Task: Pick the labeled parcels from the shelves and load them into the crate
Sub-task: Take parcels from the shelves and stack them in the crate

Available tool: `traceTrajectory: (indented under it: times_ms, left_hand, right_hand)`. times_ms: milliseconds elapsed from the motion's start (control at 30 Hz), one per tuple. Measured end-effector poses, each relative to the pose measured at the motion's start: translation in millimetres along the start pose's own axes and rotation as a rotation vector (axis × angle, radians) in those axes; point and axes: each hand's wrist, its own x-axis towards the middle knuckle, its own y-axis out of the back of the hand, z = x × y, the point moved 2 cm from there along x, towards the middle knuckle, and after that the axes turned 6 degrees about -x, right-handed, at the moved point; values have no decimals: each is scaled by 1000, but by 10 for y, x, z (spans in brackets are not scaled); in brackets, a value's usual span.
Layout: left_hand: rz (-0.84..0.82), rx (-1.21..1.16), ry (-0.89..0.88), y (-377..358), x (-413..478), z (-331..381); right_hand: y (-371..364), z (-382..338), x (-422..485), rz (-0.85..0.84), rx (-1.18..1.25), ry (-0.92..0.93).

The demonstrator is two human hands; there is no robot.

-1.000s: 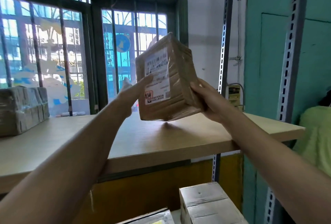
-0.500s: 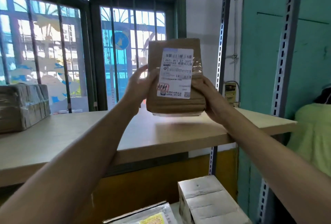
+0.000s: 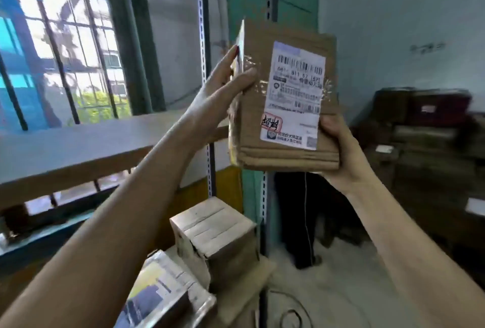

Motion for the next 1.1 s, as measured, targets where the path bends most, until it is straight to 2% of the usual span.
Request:
traceTrajectory:
  times_ms: [167,233,333,400,467,567,767,933,1100]
  left_hand:
    - [-52,-181,288,-1175,-335,-1268]
    - [-70,-119,414,-1612,-693,-1849]
    - [-173,-15,540,-2150,-1392,-2641]
    - [-272,105,577,-2454,-1831,-3098]
    - [-321,177,694,-2737,-2178,-3534]
    - [-385,136,923,-3153,-2638,-4212]
    - [-672,125,1259,-4086,-3849,-5960]
    - [-751,160,1313,-4696,-4948,-7406]
    - [-830,201,1228,-5134,-5668,-8486]
  right_hand:
    - [893,517,-1237,399,-172,-251]
    - [1222,805,-1757,538,-278,-367]
    - [1586,1245,-2515,640,-440,-540]
    - [1835,1553,-2962,672,-525,-651]
    - [2097,1895,-3374,697,-566,-790]
    - [2466,2461,-3969,752,-511,-958]
    - [3400,3936,-5168,759,-531,-1236]
    - [4177,5357,-6140,728,-492,-1424]
    - [4625,6377,-6869,672,-657,-1584]
